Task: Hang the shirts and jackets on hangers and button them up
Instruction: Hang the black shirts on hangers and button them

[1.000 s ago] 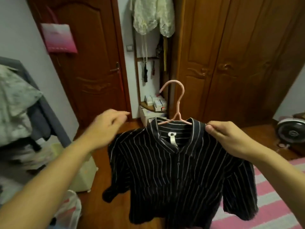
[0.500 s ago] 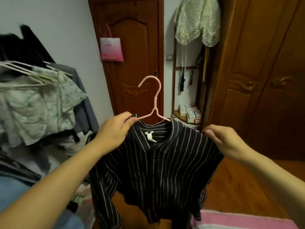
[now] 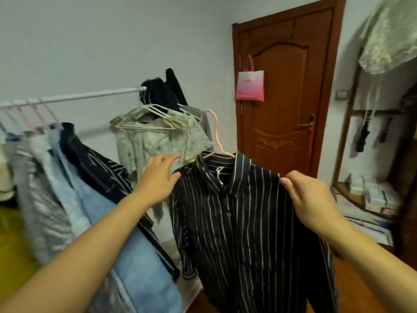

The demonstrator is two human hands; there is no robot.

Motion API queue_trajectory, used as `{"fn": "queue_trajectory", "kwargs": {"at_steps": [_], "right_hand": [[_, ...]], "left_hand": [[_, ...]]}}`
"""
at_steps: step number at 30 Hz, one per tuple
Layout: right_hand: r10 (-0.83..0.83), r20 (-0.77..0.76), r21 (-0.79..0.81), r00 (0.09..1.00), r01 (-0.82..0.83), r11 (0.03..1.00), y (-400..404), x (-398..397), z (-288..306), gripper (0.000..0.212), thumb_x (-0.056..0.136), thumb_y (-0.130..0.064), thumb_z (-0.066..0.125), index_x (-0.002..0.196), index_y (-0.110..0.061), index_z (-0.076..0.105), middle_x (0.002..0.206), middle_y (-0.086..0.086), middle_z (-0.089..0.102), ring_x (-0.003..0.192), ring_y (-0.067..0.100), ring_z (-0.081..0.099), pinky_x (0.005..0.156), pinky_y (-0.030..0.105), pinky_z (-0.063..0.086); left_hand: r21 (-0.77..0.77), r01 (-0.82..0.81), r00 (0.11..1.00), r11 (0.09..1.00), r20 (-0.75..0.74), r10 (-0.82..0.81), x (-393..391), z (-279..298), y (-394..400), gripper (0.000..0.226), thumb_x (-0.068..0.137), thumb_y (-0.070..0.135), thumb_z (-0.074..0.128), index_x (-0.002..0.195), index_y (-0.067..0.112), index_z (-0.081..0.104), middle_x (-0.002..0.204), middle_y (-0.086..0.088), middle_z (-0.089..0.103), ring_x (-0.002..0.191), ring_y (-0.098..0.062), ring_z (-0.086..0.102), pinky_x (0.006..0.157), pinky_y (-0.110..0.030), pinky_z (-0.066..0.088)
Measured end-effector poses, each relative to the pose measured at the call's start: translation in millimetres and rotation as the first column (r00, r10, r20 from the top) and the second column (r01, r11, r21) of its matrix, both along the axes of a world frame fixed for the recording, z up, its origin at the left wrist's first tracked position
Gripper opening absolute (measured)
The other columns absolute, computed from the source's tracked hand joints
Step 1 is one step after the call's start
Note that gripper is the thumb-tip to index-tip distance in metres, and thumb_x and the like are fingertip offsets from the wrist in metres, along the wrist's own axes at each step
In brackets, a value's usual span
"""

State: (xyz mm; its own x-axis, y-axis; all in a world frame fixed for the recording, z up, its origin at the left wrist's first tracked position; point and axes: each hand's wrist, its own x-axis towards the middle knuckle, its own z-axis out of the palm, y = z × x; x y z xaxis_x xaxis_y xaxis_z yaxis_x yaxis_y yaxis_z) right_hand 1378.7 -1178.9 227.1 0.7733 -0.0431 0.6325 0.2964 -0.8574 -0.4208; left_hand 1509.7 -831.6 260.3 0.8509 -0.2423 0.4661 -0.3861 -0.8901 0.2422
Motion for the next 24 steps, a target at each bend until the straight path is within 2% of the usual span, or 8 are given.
{"fn": "queue_trajectory", "kwargs": {"at_steps": [2,5,8,12,15,17,20,24], "right_hand": [[0.043,-0.022,0.052,0.999,-0.041,0.998,21.3,27.9,-5.6,0.026,0.1,-0.044,0.041,0.084,-0.028,0.054,0.067,-0.01,0.058,0.064,0.004,0.054,0.054,0.028,0.037],[0.117,-0.037,0.099,0.992,-0.113,0.989,61.3,63.6,-10.8,0.015,0.101,-0.032,0.052,0.087,-0.028,0.057,0.07,-0.011,0.059,0.064,0.005,0.055,0.053,0.028,0.038],[0.118,-0.009,0.077,0.993,-0.117,0.99,104.3,99.8,-6.0,0.016,0.1,-0.026,0.057,0.085,-0.021,0.058,0.065,-0.009,0.057,0.059,0.008,0.053,0.049,0.026,0.034],[0.1,0.138,-0.001,0.985,-0.101,0.995,167.5,150.4,35.4,0.021,0.1,-0.027,0.057,0.087,-0.011,0.062,0.068,0.007,0.065,0.061,0.034,0.062,0.051,0.035,0.038],[0.148,0.234,-0.006,0.961,-0.15,0.989,222.2,194.7,85.1,0.022,0.103,-0.027,0.053,0.096,-0.007,0.062,0.08,0.014,0.066,0.071,0.037,0.062,0.059,0.036,0.038],[0.152,0.256,0.037,0.955,-0.166,0.985,260.6,226.2,112.2,0.024,0.103,-0.03,0.049,0.098,-0.009,0.06,0.085,0.013,0.066,0.077,0.038,0.061,0.064,0.04,0.044],[0.146,0.245,0.048,0.959,-0.162,0.986,317.3,265.7,131.9,0.026,0.104,-0.033,0.045,0.091,-0.011,0.051,0.083,0.011,0.063,0.08,0.039,0.06,0.064,0.043,0.044],[0.212,0.092,-0.027,0.973,-0.211,0.977,373.3,292.5,112.5,0.024,0.106,-0.033,0.042,0.093,-0.014,0.047,0.089,0.013,0.064,0.083,0.041,0.061,0.063,0.041,0.039]], "left_hand": [[0.005,-0.115,0.987,0.993,0.113,0.114,-9.3,6.6,44.5,0.036,0.098,0.029,0.059,0.134,0.024,0.06,0.129,-0.008,0.057,0.123,-0.033,0.045,0.104,-0.049,0.04],[0.068,-0.358,0.887,0.931,0.338,0.316,-24.4,18.9,117.0,0.02,0.093,0.023,0.063,0.108,0.017,0.075,0.114,-0.01,0.062,0.111,-0.036,0.049,0.092,-0.05,0.044],[0.121,-0.558,0.793,0.821,0.368,0.485,-34.6,32.3,178.4,0.019,0.087,0.021,0.07,0.104,0.014,0.075,0.116,-0.015,0.059,0.111,-0.04,0.048,0.092,-0.054,0.043],[0.18,-0.615,0.764,0.768,0.377,0.524,-32.8,38.6,226.2,0.032,0.091,0.032,0.066,0.119,0.017,0.07,0.122,-0.016,0.058,0.114,-0.037,0.045,0.093,-0.053,0.043],[0.188,-0.618,0.774,0.763,0.314,0.55,-19.8,43.2,244.2,0.041,0.097,0.048,0.054,0.129,0.025,0.063,0.131,-0.011,0.056,0.123,-0.033,0.044,0.099,-0.049,0.042],[0.164,-0.614,0.779,0.772,0.28,0.56,-10.2,43.3,249.8,0.044,0.099,0.055,0.046,0.132,0.03,0.061,0.132,-0.006,0.054,0.124,-0.03,0.044,0.1,-0.046,0.04],[0.127,-0.615,0.774,0.778,0.285,0.565,-1.4,41.8,252.4,0.04,0.1,0.056,0.042,0.13,0.036,0.061,0.129,-0.001,0.053,0.122,-0.026,0.042,0.099,-0.045,0.036],[0.086,-0.6,0.78,0.796,0.284,0.558,1.2,37.5,254.6,0.04,0.097,0.051,0.037,0.124,0.037,0.064,0.123,0.002,0.05,0.12,-0.023,0.039,0.1,-0.045,0.032]]}}
